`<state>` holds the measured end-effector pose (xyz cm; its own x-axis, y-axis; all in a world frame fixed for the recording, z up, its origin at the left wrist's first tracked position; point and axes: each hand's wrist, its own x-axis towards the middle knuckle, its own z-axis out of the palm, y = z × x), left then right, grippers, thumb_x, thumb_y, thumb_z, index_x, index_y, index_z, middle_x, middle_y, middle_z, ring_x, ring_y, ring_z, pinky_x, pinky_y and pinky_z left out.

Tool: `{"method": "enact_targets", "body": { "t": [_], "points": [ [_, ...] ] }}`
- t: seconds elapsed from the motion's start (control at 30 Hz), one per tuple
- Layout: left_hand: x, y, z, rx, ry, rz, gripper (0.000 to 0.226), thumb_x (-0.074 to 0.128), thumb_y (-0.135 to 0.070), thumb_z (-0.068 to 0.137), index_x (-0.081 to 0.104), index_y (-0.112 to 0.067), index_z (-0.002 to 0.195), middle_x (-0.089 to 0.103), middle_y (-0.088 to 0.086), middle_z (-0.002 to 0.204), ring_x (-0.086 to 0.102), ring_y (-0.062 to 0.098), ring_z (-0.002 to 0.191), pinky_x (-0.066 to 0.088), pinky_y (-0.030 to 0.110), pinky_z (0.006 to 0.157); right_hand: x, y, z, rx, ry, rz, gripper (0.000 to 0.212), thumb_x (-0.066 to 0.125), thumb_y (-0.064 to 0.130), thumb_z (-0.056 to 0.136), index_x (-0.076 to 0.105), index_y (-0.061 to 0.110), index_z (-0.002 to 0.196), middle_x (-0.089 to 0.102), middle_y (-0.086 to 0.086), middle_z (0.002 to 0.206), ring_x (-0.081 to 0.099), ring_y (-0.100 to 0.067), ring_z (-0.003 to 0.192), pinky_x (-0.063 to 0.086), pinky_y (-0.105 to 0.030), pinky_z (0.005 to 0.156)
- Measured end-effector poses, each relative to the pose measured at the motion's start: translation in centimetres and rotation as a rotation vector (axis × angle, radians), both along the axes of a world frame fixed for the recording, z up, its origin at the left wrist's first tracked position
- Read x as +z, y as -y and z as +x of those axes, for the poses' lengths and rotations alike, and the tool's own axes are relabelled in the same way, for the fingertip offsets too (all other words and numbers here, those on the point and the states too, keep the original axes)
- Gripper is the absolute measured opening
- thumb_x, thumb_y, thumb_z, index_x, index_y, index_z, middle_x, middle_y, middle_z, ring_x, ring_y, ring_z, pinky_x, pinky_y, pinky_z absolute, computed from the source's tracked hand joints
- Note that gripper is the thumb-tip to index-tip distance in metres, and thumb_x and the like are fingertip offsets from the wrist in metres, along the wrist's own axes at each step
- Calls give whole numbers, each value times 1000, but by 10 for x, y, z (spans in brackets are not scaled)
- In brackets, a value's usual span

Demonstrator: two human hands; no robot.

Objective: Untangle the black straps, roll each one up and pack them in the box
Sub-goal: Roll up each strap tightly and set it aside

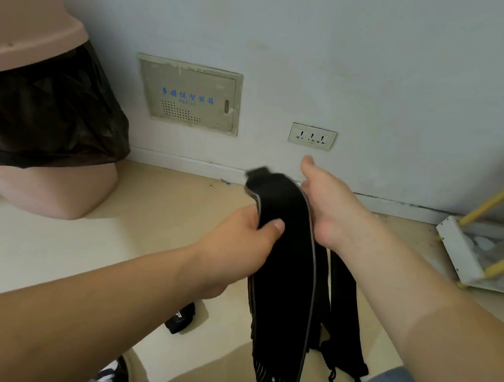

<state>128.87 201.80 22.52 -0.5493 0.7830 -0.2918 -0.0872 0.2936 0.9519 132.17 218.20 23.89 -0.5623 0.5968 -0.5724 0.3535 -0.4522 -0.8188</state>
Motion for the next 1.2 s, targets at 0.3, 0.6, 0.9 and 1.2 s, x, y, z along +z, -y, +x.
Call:
{"method": "enact_targets", "body": {
  "t": [0.3,0.6,0.9,1.2],
  "points": [
    [14,0,-57,569,251,19,17,52,-18,108,60,-9,121,73,20,116,75,41,104,60,56,96,-15,45,14,474,1,342,53,51,71,100,78,27,115,82,9,108,75,-15,107,54,-38,102],
    [28,11,-50,257,402,56,47,52,-51,108,73,-13,125,79,11,119,77,27,110,61,41,89,-10,54,7,310,-111,484,34,48,48,111,73,25,113,81,1,106,76,-17,101,60,-35,89],
    [1,10,-18,-96,53,-95,23,51,-18,110,69,-18,125,81,8,113,78,28,105,58,53,103,-13,31,3,42,5,500,41,47,52,108,62,15,107,68,-6,104,67,-31,107,56,-44,94],
    [6,2,-35,232,84,6,28,45,-17,111,71,-16,121,80,11,112,77,30,105,62,48,92,-13,35,17,447,-9,370,40,58,56,104,76,21,110,83,-1,102,79,-22,101,60,-44,99]
  ]
}}
